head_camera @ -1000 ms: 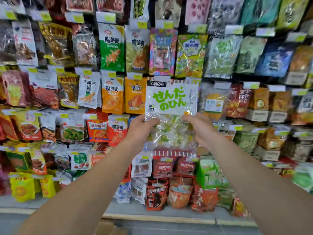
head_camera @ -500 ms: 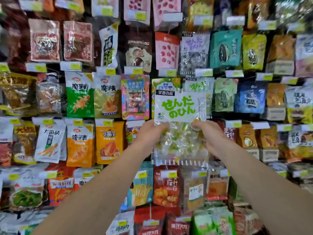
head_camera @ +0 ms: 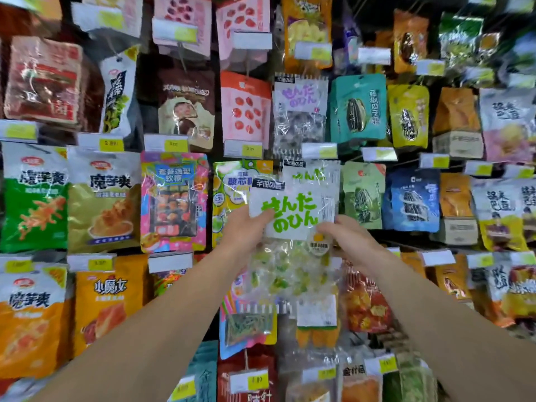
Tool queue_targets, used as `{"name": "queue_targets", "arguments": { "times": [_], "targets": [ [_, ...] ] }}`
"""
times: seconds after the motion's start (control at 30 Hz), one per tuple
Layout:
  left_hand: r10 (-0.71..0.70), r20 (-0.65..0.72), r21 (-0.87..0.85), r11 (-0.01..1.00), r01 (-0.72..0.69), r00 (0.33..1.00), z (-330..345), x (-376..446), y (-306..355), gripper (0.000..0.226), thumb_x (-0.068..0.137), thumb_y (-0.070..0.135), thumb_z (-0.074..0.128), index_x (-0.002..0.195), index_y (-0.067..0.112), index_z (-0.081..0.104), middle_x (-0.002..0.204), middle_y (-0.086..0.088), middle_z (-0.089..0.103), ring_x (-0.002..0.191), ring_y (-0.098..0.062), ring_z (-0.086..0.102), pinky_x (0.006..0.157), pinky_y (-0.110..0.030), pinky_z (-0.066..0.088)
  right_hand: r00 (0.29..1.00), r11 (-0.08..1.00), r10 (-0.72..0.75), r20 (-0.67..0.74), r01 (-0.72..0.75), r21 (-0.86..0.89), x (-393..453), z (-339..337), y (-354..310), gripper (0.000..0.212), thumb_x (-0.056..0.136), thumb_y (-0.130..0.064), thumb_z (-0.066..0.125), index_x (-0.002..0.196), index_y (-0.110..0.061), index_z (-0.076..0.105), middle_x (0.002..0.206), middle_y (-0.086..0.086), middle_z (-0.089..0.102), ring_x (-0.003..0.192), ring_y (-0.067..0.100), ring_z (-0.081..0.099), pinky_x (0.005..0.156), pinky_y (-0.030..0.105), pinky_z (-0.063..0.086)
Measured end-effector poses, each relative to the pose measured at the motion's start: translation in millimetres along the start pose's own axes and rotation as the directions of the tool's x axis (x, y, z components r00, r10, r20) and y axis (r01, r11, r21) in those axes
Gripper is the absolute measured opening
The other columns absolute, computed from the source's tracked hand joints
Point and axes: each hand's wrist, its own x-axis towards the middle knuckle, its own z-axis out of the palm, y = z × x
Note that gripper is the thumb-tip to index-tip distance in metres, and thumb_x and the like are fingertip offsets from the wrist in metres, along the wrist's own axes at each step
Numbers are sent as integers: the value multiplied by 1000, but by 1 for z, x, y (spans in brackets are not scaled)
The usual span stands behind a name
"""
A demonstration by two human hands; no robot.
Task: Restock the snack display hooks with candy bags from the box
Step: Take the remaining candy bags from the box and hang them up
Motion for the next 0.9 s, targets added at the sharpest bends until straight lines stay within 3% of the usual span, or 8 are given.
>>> {"name": "queue_targets", "arguments": {
  "times": [0.1,0.17,0.3,0.47,0.53,0.67,0.8,0.9],
  "targets": [
    [-3,-61,61,998,7,998,12,28,-11,20,87,34,68,102,21,71,92,2,76,85,-22,72,71,-39,58,987,980,-148,-64,137,-148,37,-16,-11,48,88,-29,69,129,-17,49,123,1,53,109,18,52,90,32,41],
    [-9,-102,27,1000,11,995,24,45,-16,21,87,32,69,102,18,71,89,-2,77,79,-24,71,66,-38,54,964,946,-255,-68,235,-223,65,-26,-18,61,89,-27,68,141,-16,39,133,2,47,112,18,47,88,29,36],
    [9,-160,28,1000,-5,987,43,73,-15,18,89,30,67,102,17,70,88,-6,76,76,-28,70,60,-36,49,872,797,-486,-61,414,-440,112,-37,-32,65,90,-27,64,147,-15,35,147,5,38,131,24,42,95,29,34],
    [56,-229,90,995,-36,972,73,104,-16,22,87,33,67,101,17,70,90,-4,76,83,-27,72,65,-45,57,710,516,-704,27,537,-668,158,-55,-46,63,90,-25,59,148,-15,36,151,6,31,133,32,37,103,38,38],
    [78,-259,119,992,-48,963,85,115,-18,21,85,33,69,95,15,71,88,-7,75,83,-29,72,68,-44,58,667,434,-742,65,553,-711,170,-65,-50,62,92,-23,57,149,-16,34,154,4,29,134,34,34,106,42,37],
    [112,-293,167,984,-65,949,104,132,-20,28,76,39,70,86,12,70,85,-14,74,79,-33,71,58,-34,50,619,309,-770,152,572,-760,195,-83,-52,63,94,-16,54,152,-20,30,156,0,29,137,33,31,108,44,36],
    [72,-333,93,995,-43,940,117,143,-18,13,86,25,70,91,13,68,86,-10,72,69,-24,66,46,-25,49,662,298,-725,190,551,-780,213,-96,-51,62,98,-18,52,154,-25,27,157,-2,31,140,30,29,111,43,33],
    [37,-327,34,999,-27,944,122,152,-18,13,85,26,71,88,14,68,88,-9,72,74,-24,67,50,-27,49,599,300,-786,157,590,-749,221,-98,-50,50,97,-19,54,146,-26,44,145,-1,49,126,29,46,98,43,47]
  ]
}}
